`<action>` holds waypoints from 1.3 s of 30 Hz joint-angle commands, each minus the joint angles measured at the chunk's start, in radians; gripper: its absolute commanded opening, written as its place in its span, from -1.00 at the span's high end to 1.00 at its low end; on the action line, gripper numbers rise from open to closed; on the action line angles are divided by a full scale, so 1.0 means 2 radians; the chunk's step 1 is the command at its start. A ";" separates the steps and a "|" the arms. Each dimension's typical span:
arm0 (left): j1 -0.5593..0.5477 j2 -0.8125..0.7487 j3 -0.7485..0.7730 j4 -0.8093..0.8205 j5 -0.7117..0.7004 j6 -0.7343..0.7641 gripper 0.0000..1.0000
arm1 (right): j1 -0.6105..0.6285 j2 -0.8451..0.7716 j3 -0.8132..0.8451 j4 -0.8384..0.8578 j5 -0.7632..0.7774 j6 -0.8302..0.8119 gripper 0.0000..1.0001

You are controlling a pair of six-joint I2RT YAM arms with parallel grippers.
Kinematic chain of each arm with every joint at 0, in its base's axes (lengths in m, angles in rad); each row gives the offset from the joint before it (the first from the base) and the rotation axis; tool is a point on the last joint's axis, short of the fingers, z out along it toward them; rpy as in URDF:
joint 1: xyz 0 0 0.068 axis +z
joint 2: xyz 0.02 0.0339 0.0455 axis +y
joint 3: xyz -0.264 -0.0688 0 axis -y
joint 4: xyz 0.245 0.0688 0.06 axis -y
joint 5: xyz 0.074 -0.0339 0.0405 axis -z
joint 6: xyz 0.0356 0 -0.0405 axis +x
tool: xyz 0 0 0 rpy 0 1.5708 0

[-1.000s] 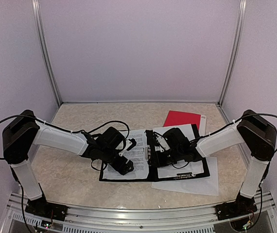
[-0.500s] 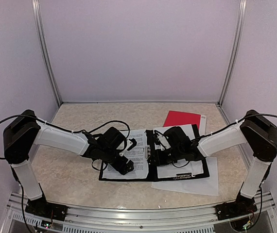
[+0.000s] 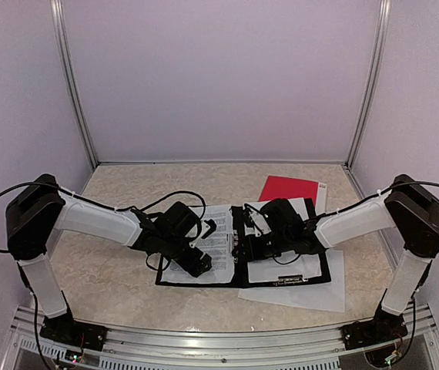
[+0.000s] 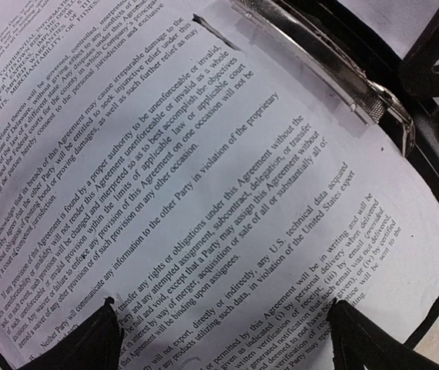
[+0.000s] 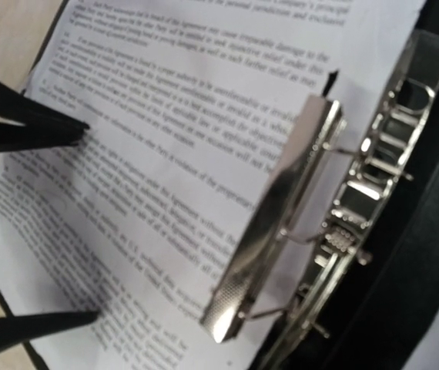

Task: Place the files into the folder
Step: Close the spring clip on the folder with some files.

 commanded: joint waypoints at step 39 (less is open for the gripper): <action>-0.002 0.031 0.001 -0.049 -0.013 0.000 -0.80 | 0.009 0.039 -0.020 0.019 -0.043 -0.013 0.36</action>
